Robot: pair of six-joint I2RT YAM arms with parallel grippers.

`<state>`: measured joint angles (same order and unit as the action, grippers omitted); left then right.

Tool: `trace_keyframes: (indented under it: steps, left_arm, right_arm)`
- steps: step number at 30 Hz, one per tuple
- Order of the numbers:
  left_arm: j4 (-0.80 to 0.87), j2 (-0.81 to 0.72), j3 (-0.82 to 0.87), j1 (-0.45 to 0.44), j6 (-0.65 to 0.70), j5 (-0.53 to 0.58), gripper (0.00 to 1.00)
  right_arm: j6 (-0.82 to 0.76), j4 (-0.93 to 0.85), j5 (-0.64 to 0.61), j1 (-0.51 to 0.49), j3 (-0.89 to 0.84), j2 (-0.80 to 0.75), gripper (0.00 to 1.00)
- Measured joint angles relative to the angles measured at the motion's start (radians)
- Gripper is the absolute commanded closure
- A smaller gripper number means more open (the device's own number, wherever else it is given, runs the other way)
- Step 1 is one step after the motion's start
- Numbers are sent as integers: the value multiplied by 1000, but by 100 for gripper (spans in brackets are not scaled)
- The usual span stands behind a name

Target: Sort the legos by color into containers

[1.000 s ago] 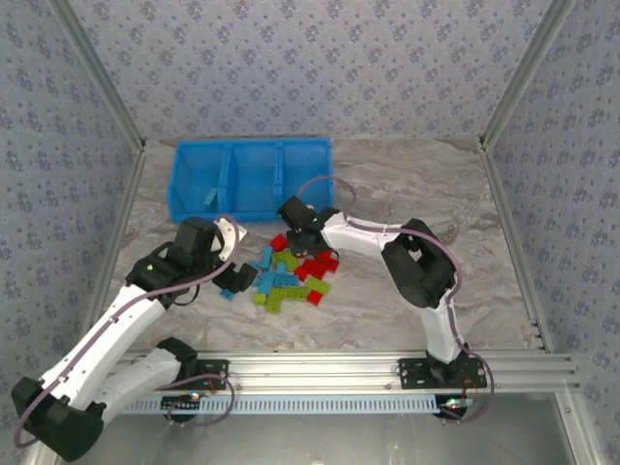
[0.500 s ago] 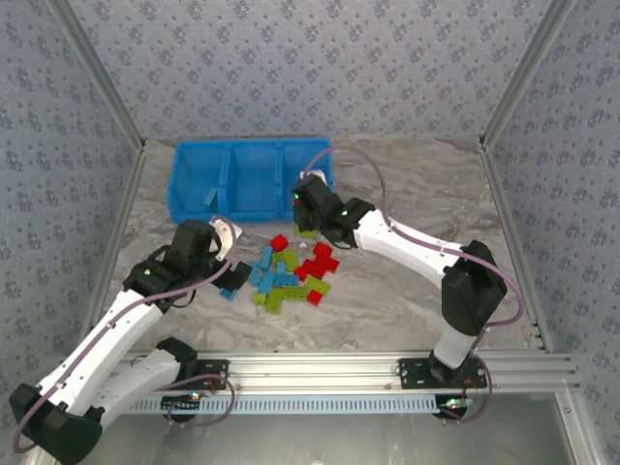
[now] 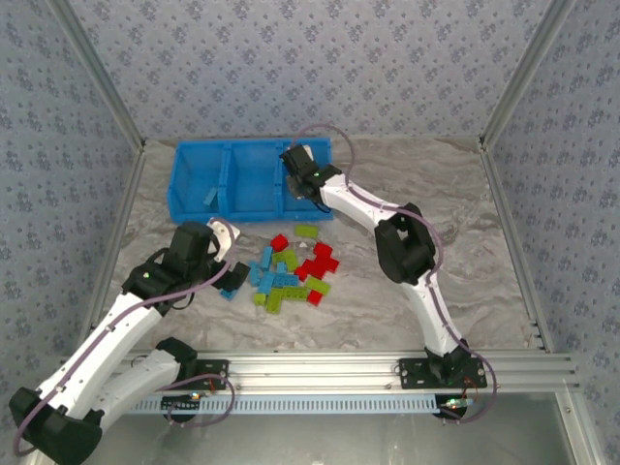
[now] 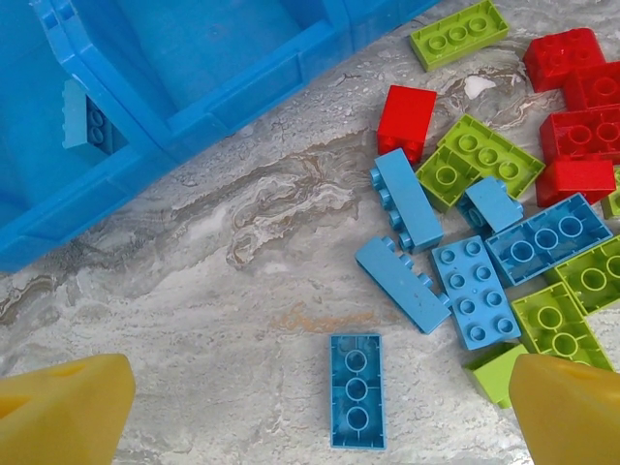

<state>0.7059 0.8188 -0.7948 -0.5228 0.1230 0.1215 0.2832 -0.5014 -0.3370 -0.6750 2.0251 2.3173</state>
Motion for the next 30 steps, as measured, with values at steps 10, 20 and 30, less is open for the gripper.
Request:
trace_keyframes:
  steps: [10, 20, 30]
  left_arm:
    - [-2, -1, 0, 0, -1, 3, 1]
    - [80, 16, -79, -1, -470, 34, 11]
    - [40, 66, 154, -227, -1017, -73, 30]
  right_arm:
    - [-12, -69, 4, -13, 56, -42, 55]
    - [-37, -102, 116, -29, -240, -476, 33]
    - [-60, -106, 479, -84, -671, -914, 0]
